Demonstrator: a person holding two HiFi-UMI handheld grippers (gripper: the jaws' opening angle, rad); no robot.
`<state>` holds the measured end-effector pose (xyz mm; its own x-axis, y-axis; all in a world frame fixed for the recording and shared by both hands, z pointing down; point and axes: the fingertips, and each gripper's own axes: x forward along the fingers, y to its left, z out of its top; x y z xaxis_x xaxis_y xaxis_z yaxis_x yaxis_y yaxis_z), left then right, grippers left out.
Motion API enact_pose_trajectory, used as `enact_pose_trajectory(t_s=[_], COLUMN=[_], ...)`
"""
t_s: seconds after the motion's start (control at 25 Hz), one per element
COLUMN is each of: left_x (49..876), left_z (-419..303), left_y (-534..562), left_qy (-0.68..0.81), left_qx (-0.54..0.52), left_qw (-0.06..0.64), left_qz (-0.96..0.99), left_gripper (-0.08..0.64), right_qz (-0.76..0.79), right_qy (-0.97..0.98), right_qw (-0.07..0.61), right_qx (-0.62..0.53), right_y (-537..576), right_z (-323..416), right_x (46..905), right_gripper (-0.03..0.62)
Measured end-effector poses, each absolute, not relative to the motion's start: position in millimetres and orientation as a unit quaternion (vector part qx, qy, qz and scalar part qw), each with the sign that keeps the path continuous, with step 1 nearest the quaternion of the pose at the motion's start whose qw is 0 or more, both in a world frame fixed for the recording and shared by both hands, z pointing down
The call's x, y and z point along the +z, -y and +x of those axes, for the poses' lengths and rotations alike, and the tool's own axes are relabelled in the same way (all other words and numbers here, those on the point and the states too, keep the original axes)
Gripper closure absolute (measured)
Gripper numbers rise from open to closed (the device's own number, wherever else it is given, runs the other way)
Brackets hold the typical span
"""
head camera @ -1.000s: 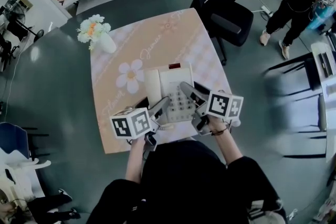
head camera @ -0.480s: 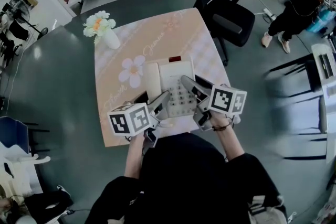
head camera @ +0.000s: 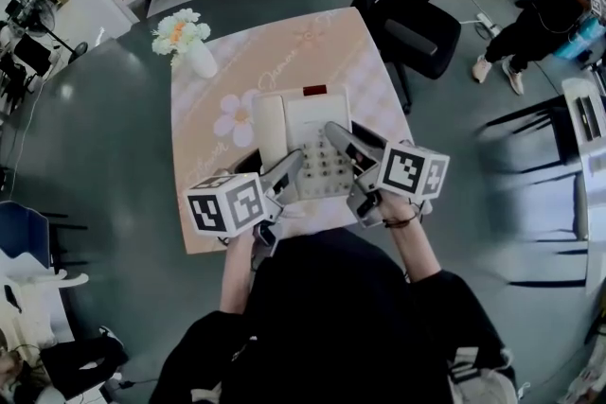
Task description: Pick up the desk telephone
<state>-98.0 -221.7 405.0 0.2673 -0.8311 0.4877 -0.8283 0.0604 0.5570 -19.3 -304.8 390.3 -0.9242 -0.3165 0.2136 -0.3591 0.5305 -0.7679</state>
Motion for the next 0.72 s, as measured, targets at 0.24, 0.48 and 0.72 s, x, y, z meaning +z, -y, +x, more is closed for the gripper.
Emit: enact_pose_trajectory(t_s=[0.24,0.48,0.72], left_x=[398.6,397.7,399.6], left_z=[-97.8,-100.0,-100.6], left_y=[221.1,220.0,220.0], left_qy=[0.608,0.608,0.609], left_qx=[-0.002,-0.001,-0.001], left_qw=[0.398,0.396,0.397], left_qz=[0.687,0.688,0.687], left_gripper=[0.233,0.233,0.233], right_qz=[0.202,0.2,0.178], right_qy=[0.876,0.875,0.877], right_qw=[0.027,0.026,0.009], right_qx=[0.438,0.44,0.445], right_y=[305.2,303.7,301.9], right_z=[-16.0,-18.2,-24.5], right_x=[386.4,386.1,383.2], right_gripper=[0.365,0.365,0.365])
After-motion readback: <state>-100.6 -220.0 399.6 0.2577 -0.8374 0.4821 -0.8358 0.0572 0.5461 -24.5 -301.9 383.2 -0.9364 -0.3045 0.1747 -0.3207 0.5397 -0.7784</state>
